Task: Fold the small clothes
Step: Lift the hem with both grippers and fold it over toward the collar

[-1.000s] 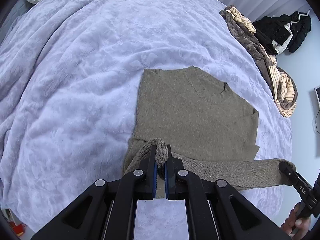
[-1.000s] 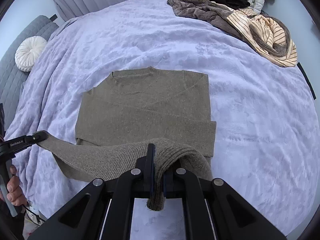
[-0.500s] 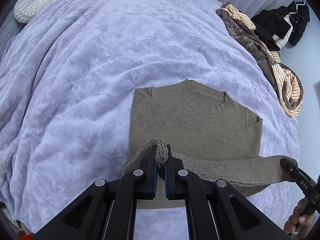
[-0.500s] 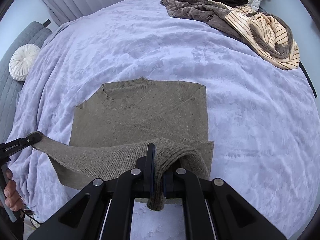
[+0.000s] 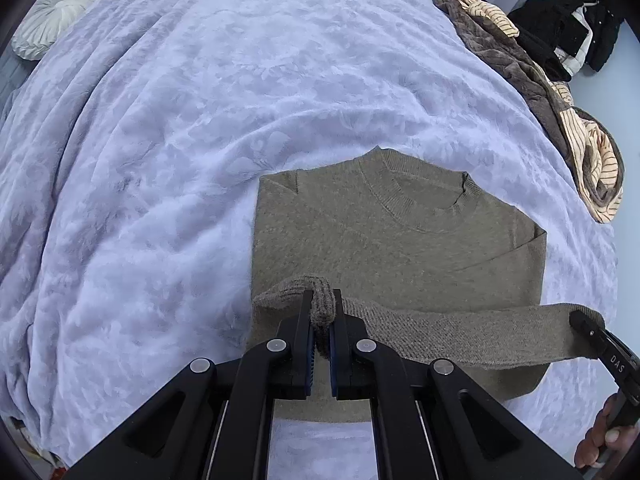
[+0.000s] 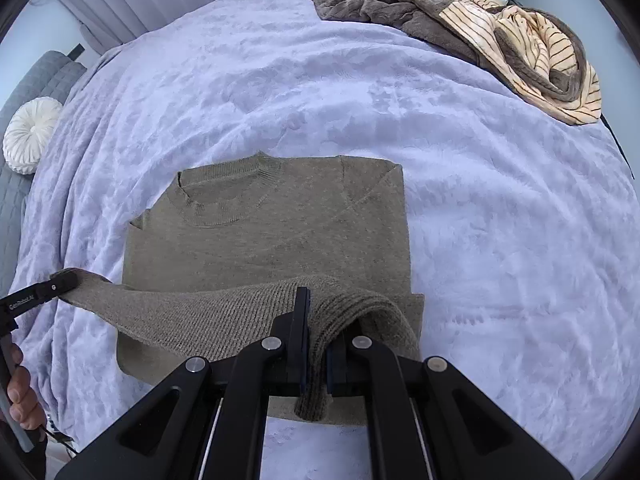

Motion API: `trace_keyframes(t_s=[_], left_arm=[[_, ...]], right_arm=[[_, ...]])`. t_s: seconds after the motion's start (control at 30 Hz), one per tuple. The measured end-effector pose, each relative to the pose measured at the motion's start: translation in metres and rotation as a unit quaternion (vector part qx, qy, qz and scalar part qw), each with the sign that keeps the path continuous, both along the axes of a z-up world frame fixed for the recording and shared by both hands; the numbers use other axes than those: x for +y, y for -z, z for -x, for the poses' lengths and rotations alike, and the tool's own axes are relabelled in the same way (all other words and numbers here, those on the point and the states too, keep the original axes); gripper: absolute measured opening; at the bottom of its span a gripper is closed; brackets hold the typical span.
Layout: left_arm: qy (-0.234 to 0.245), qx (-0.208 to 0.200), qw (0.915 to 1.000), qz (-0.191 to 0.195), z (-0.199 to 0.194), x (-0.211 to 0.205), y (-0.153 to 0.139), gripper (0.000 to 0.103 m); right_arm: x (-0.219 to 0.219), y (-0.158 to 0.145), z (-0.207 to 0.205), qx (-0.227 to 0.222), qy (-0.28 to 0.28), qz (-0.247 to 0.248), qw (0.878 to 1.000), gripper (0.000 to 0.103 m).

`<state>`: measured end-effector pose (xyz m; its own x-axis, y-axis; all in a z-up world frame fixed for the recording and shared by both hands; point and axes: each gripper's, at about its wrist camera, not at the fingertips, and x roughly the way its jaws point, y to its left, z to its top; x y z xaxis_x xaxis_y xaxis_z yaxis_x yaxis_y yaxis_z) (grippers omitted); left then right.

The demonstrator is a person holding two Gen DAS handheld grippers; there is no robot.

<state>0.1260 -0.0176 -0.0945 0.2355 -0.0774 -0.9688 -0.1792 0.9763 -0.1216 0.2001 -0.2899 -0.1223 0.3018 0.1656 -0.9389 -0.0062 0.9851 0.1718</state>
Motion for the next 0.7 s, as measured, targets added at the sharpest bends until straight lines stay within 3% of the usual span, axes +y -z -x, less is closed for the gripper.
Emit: trace_keyframes(t_s=[0.7], left_arm=[[0.004,0.058,0.9983,-0.009,-0.049,-0.008,0.065,0.007]], right_arm=[[-0.003,0.062,-0.053,0.055,0.014,0.016,0.998,0.006]])
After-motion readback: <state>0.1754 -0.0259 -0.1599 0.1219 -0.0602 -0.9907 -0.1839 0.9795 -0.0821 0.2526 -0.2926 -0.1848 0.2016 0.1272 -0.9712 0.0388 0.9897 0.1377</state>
